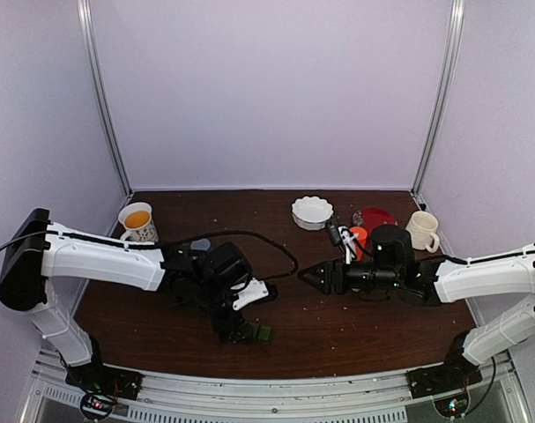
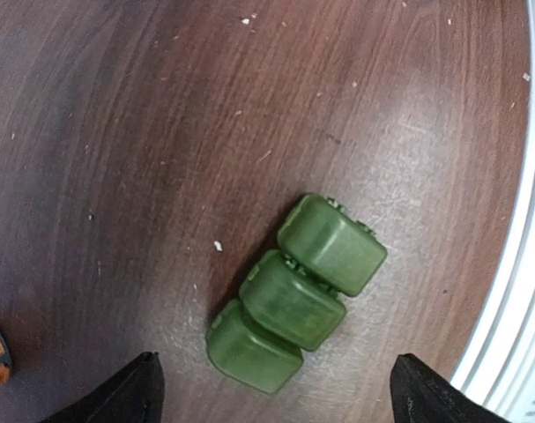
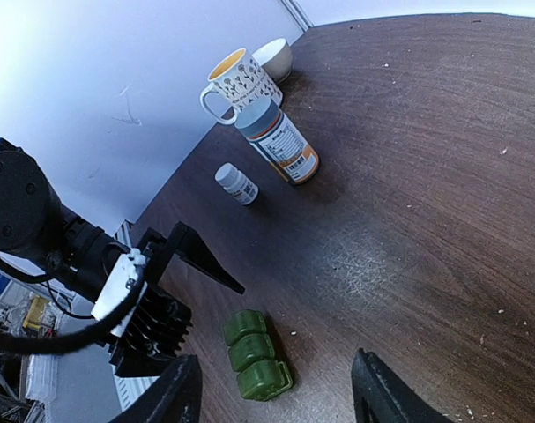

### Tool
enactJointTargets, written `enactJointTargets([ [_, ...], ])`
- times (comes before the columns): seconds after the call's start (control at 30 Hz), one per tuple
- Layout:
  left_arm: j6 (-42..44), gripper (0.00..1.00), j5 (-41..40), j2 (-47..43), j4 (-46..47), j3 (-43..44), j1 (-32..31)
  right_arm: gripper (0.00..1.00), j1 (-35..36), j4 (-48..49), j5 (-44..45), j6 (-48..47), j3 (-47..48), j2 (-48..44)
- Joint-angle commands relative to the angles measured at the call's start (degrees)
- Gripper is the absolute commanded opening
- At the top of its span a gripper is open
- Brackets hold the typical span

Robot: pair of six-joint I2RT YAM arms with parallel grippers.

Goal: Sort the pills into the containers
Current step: Pick up the pill container from the center of the board.

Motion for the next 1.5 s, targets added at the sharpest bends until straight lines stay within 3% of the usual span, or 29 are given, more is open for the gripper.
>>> enactJointTargets([
  [0.0, 8.4, 0.93, -0.7, 3.5, -1.3, 3.4, 0.1, 0.61, 0.3, 2.7, 0.6, 0.1, -1.4, -2.6],
  [0.2, 12.2, 0.88, 3.0, 6.5, -2.4, 4.4, 0.0, 0.62, 0.1, 2.5, 1.9, -0.4, -2.5, -5.2],
  [0.5, 10.7, 0.78, -2.9, 11.5, -4.0, 7.5, -0.2, 0.62, 0.0, 3.1, 1.9, -0.1, -2.9, -5.4],
  [0.9, 8.0, 0.40, -10.0, 7.3, -2.5, 6.3, -0.3, 0.61, -0.2, 4.0, 3.5, 0.9, -4.7, -6.9],
  [1.23, 4.1, 0.36, -19.7, -5.1, 8.3, 1.2, -0.4, 0.59, -0.3, 1.4, 3.4, 3.5, -2.8, -7.2],
  [1.47, 8.3, 0.36, -33.3, -6.8, 15.4, 1.3, -4.3, 0.60, 1.5, 3.3, -5.6, 6.6, 3.1, -2.0],
])
